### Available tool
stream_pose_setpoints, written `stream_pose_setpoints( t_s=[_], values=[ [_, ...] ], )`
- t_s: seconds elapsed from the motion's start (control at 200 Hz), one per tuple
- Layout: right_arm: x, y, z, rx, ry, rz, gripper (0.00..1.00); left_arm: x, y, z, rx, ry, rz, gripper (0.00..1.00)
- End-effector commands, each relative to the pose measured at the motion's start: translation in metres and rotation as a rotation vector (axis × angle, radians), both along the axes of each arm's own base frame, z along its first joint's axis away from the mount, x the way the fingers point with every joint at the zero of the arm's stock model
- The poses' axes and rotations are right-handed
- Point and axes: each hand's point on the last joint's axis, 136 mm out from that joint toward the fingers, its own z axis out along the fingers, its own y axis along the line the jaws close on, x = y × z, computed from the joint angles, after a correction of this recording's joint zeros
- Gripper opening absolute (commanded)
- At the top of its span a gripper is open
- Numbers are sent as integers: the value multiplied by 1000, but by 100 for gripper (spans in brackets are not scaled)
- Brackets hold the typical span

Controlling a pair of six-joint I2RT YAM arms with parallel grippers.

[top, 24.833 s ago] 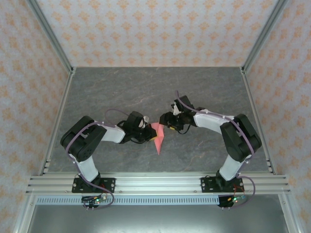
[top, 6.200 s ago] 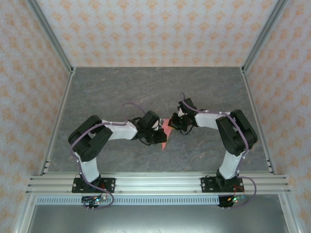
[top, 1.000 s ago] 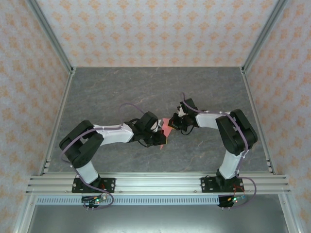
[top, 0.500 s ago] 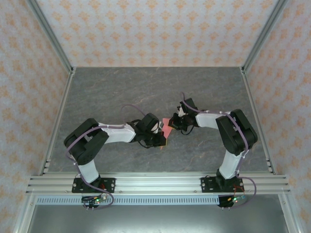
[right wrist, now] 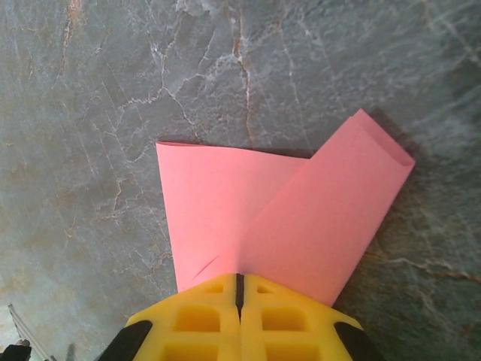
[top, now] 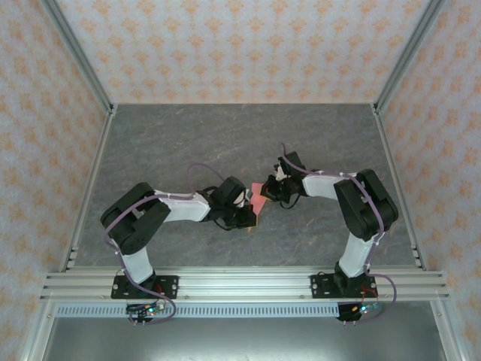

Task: Fold a paper plane with a square sheet of paper (fold left side to right side)
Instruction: Fold the wing for the fifth time at the center of the table.

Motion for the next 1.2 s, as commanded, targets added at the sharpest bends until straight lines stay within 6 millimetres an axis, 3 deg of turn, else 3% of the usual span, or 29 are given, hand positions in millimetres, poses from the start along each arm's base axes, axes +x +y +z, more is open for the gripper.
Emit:
stream_pose_setpoints(
  t_s=[0.0, 0.716, 1.196],
  values=[
    [-14, -27, -33, -156, 83, -32, 2, -2, 9, -11, 41, 9, 27, 2],
    [-19, -33, -42, -213, 128, -16, 3, -2, 27, -17, 41, 23, 84, 1],
    [-19, -38, -43, -248, 144, -13, 2, -33, 44, -25, 47, 80, 38, 1]
  ],
)
